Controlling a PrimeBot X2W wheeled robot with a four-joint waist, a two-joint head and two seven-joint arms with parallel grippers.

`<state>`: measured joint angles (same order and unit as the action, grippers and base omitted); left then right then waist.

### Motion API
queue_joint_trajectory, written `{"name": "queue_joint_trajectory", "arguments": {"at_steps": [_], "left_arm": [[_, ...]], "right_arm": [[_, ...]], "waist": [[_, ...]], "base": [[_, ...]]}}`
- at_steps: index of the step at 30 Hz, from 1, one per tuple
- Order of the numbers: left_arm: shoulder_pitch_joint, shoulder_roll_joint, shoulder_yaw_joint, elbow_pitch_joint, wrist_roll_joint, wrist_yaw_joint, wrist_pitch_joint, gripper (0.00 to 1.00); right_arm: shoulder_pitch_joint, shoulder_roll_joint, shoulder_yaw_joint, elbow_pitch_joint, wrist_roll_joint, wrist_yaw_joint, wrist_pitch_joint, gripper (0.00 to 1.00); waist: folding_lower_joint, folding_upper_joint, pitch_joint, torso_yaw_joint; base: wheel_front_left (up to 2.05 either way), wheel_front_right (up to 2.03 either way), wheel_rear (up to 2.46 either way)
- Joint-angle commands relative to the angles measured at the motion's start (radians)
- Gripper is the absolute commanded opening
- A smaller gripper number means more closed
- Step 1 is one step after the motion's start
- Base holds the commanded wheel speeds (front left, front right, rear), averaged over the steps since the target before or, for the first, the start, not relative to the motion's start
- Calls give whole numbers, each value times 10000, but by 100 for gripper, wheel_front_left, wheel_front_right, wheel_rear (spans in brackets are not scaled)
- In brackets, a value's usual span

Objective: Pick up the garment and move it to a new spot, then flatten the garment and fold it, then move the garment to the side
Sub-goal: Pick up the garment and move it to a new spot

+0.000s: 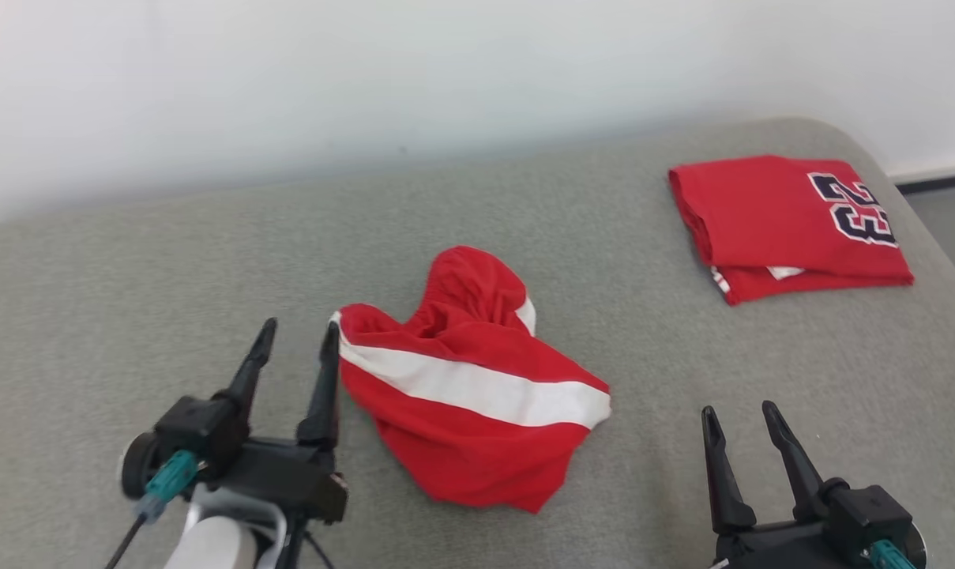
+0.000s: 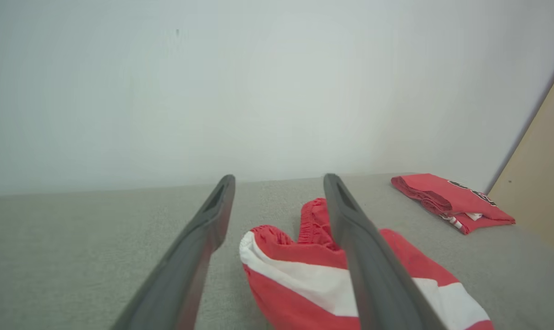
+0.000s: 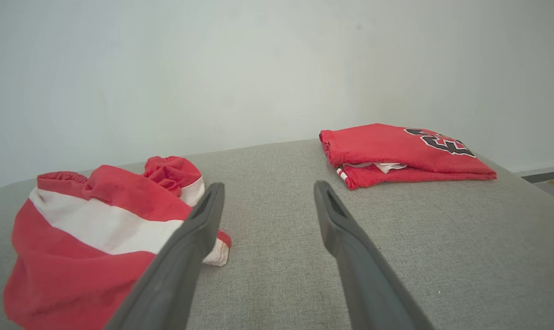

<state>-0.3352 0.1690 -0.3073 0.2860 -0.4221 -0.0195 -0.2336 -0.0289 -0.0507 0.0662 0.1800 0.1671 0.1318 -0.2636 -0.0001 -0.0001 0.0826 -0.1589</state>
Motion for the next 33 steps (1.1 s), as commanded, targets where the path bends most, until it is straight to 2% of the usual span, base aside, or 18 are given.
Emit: {"name": "queue_joint_trajectory", "arguments": {"at_steps": [1,9,16,25,33], "left_arm": [[348,177,124,-205,-12,-5,-76,100],[1542,983,729,-1205,-104,102,-210,100],[2522,1242,1091,-1852,-140,193,-288,100],[3533,1080,1457,-2243,-18,364,-321,100],[4074,667,2129,-2381,152,332,-316,100]], "right_arm": [[190,5,-39,-9,-55,-24,-8,100],[471,5,-153,-115,-23,-24,35,100],[644,4,-331,-249,-17,-24,62,100],[815,5,-366,-291,123,-24,100,100],[991,5,-370,-247,221,-24,63,100]], "waist": [[1,1,-603,689],[1,1,-924,1339],[1,1,-980,1674],[1,1,-1007,1734],[1,1,-1035,1589]], "base": [[0,0,0],[0,0,0],[0,0,0],[0,0,0],[0,0,0]]}}
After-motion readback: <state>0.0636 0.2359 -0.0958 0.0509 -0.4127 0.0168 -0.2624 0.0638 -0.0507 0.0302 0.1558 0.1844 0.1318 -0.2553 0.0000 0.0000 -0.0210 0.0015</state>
